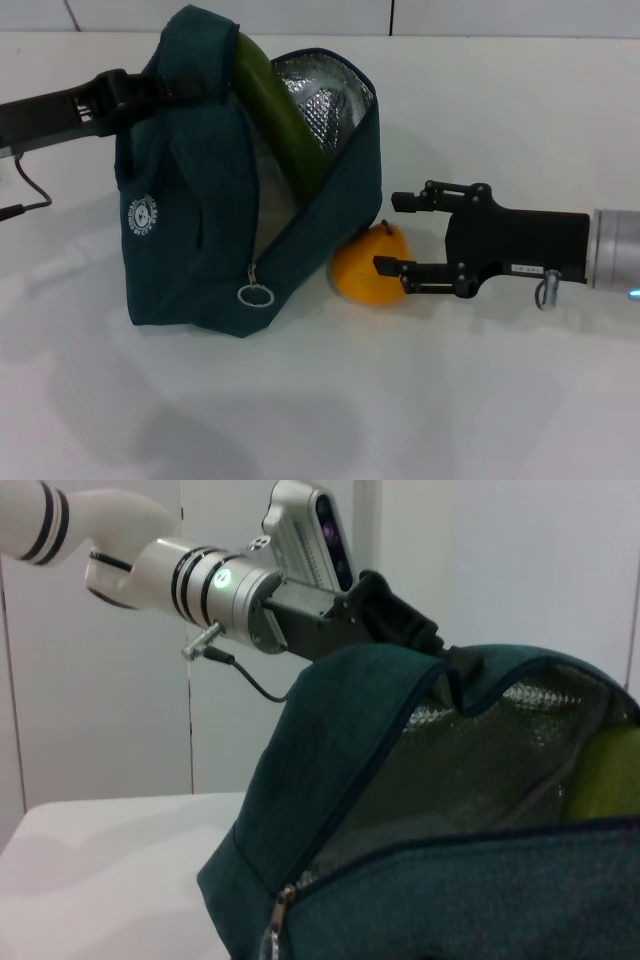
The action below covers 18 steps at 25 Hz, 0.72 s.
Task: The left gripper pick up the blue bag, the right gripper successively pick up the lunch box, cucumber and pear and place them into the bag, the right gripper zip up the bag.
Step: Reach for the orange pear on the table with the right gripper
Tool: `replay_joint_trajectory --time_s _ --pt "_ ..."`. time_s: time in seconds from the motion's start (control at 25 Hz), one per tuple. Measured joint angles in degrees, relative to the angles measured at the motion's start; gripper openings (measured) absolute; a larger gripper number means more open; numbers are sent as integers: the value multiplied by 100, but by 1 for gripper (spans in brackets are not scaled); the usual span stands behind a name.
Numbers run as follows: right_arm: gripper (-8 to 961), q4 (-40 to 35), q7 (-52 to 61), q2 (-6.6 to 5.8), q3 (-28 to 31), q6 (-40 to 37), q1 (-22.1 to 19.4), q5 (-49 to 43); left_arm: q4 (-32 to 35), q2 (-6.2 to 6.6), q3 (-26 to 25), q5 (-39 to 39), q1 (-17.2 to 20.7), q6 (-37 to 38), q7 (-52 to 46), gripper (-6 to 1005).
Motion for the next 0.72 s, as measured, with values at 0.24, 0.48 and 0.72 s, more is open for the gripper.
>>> replay_joint_trajectory --time_s 0.24,0.48,0.72 --pt "700 2 -87 0 -271 253 9 240 1 -3 0 -1 35 5 2 68" --pt "642 18 -129 0 -288 290 27 271 1 -5 0 -1 37 9 11 67" --pt "585 22 -145 0 -295 304 34 281 2 -6 0 -1 37 9 11 68"
